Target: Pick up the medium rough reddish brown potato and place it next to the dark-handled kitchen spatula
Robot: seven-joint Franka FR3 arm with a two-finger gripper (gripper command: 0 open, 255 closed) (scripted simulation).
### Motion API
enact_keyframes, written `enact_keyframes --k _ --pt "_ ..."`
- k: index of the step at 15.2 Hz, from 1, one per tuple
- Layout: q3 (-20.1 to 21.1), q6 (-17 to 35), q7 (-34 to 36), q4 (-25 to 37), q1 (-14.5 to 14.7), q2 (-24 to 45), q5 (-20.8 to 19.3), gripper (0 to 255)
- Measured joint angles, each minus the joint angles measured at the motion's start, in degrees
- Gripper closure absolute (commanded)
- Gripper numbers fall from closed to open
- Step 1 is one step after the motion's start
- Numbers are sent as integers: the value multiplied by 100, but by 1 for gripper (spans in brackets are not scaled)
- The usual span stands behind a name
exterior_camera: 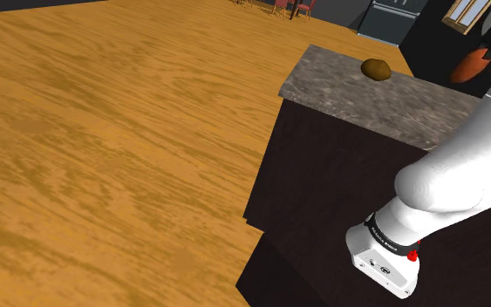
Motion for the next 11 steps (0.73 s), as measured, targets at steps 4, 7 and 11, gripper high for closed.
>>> enact_keyframes --k 4,7,11 --pt "-189 -100 -724 499 -663 463 359 255" --pt "-223 -41 -1006 666 -989 729 561 255" --pt "-235 345 -969 160 -859 584 451 255"
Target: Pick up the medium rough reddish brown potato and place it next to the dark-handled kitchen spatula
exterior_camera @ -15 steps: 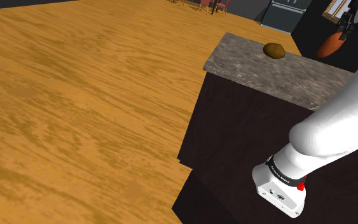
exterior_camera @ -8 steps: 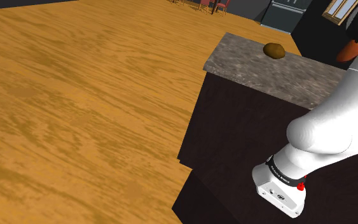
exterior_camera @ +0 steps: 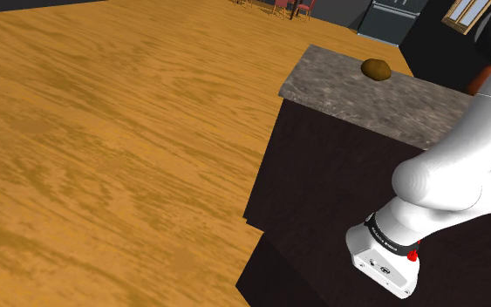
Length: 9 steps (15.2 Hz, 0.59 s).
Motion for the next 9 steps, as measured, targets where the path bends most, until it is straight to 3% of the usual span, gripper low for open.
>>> enact_keyframes --k 9 --pt "7 828 225 -1123 333 -374 -283 255"
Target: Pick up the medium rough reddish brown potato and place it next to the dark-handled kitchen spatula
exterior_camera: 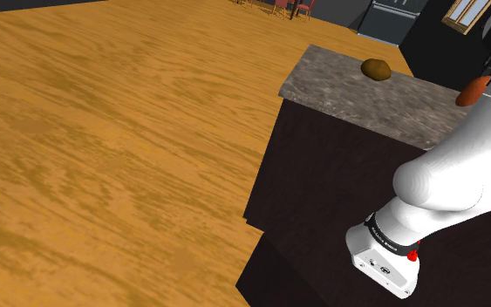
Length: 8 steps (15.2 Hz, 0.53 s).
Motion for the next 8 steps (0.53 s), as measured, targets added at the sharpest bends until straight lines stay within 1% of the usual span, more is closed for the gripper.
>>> enact_keyframes --k 8 --pt "5 706 128 -759 130 -180 -123 255"
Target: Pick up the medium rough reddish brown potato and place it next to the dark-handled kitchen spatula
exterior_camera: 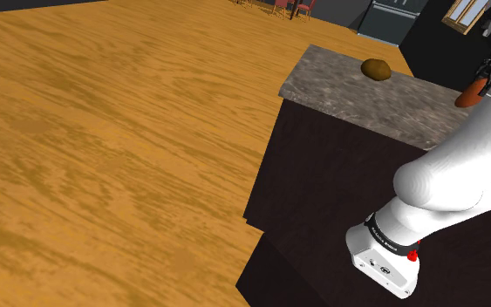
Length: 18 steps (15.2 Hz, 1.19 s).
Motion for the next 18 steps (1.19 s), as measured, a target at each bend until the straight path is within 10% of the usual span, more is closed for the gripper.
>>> enact_keyframes --k 8,9,18 --pt "5 165 20 -184 21 -10 -9 255" --pt "4 159 14 -174 15 2 -1 0" --pt "17 -273 -16 274 -24 105 67 0"
